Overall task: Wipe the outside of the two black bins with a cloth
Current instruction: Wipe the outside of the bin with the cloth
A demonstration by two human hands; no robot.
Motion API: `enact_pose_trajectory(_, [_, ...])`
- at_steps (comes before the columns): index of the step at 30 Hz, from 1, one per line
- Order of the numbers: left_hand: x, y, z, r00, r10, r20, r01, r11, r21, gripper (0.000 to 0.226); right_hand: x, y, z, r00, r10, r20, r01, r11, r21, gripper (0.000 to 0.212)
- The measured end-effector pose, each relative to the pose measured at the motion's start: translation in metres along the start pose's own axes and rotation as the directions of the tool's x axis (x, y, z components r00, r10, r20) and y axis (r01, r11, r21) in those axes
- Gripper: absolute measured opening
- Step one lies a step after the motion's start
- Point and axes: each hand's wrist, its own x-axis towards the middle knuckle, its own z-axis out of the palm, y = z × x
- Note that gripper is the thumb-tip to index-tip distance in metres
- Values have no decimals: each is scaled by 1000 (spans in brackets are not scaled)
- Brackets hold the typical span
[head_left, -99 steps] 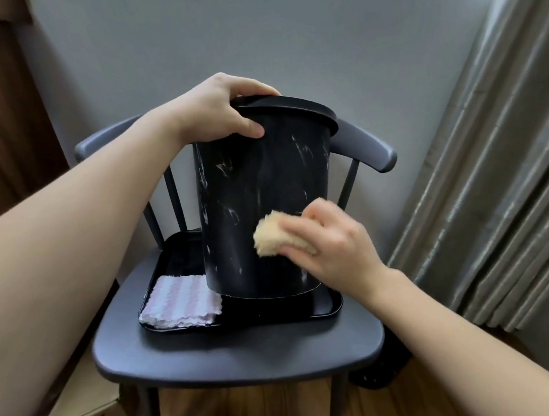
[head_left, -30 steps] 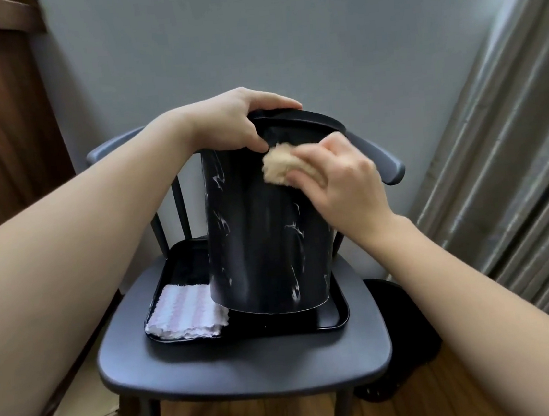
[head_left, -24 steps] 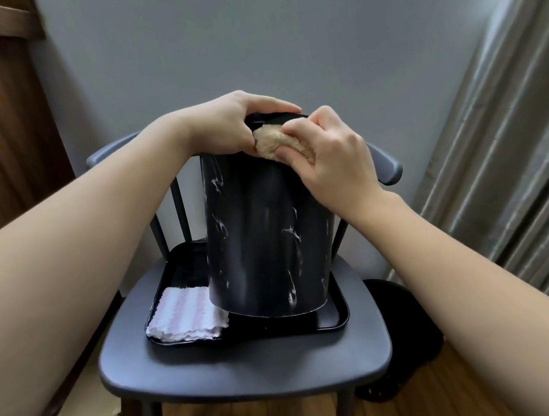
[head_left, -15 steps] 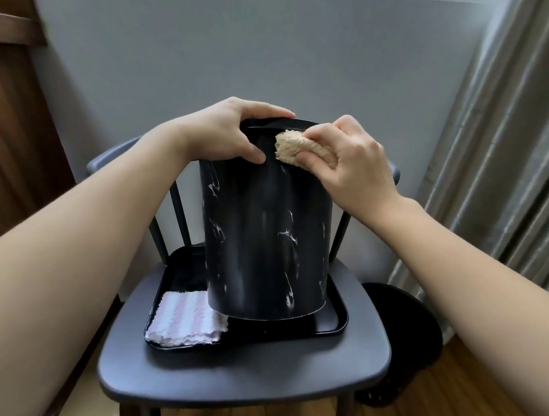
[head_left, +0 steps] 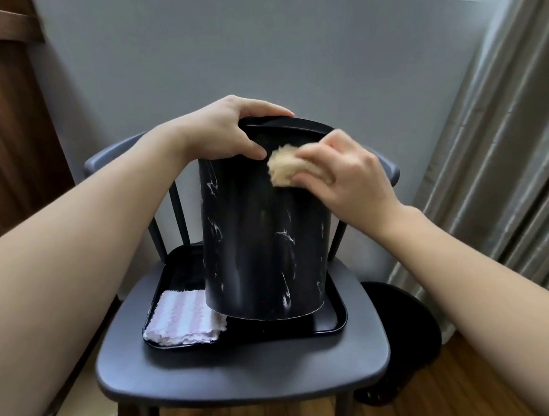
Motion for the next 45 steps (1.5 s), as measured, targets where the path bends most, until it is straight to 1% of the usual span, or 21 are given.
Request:
enact_pose_trajectory(2, [0,0,0,1000,5,3,-5,1000,3,69,11,3,1,991,120,-49,-121,993,-1,29])
enact_pose_trajectory(4, [1,1,0,1000,11,2,-11,1000,3,69,11,1,3,988,147,-49,-147,989,15,29])
enact_pose_trajectory(6, [2,1,1,1000,19,9,-19,1000,1,68,0,-5,4,997,78,-17,-77,996,33,29])
enact_pose_trajectory(9, [2,-1,1,1000,16,15,-15,1000,-7,67,-26,-9,3,993,-94,69,92,995,37,29])
enact_pose_trajectory(10, [2,-1,2,1000,17,14,-17,1000,-7,67,-33,-7,2,987,-131,94,128,991,34,29])
enact_pose_trajectory(12, [2,0,2,1000,19,11,-19,1000,-2,67,-38,-4,1,982,-148,115,146,989,23,29])
enact_pose_trajectory(14, [1,0,2,1000,19,6,-19,1000,-3,67,-30,-2,1,991,-104,87,103,995,10,30])
enact_pose_trajectory(16, [2,0,1,1000,25,4,-25,1000,1,68,-14,-3,1,1000,3,14,-4,1000,16,30])
enact_pose_trajectory(18, [3,1,2,999,34,9,-34,999,8,68,2,-3,2,993,111,-44,-110,994,16,30])
enact_pose_trajectory(20, [3,2,3,999,41,11,-41,999,11,68,8,-5,4,988,143,-56,-142,990,18,31])
enact_pose_trajectory(22, [5,2,4,999,40,9,-40,999,12,67,-1,-10,5,995,94,-29,-93,995,27,30])
enact_pose_trajectory(25, [5,2,4,1000,23,8,-23,1000,5,67,-27,-17,4,995,-75,64,75,997,6,29])
enact_pose_trajectory(27, [6,3,4,1000,18,5,-18,1000,1,67,-29,-17,2,987,-121,107,124,992,-25,27])
enact_pose_trajectory(29, [6,4,5,1000,22,9,-22,1000,1,67,-15,-13,0,996,-65,61,68,997,-48,27])
enact_pose_trajectory(32, [6,6,6,999,33,11,-33,999,7,68,7,-6,-3,994,100,-39,-102,993,-53,31])
enact_pose_trajectory(34, [6,6,7,1000,31,5,-31,1000,5,68,8,-5,-1,990,134,-37,-135,990,-37,33])
enact_pose_trajectory(36, [7,6,7,1000,20,3,-20,1000,0,68,-5,-10,0,996,88,-6,-88,996,-10,33])
enact_pose_trajectory(40, [7,4,7,1000,-11,-26,10,1000,-29,65,-54,-20,8,994,-67,88,65,998,23,31])
enact_pose_trajectory(43, [7,4,7,999,-18,-32,17,999,-35,65,-74,-23,11,982,-137,129,136,991,18,26])
enact_pose_trajectory(45, [6,4,7,999,-27,-36,25,999,-39,65,-67,-21,11,984,-139,113,142,990,-12,26])
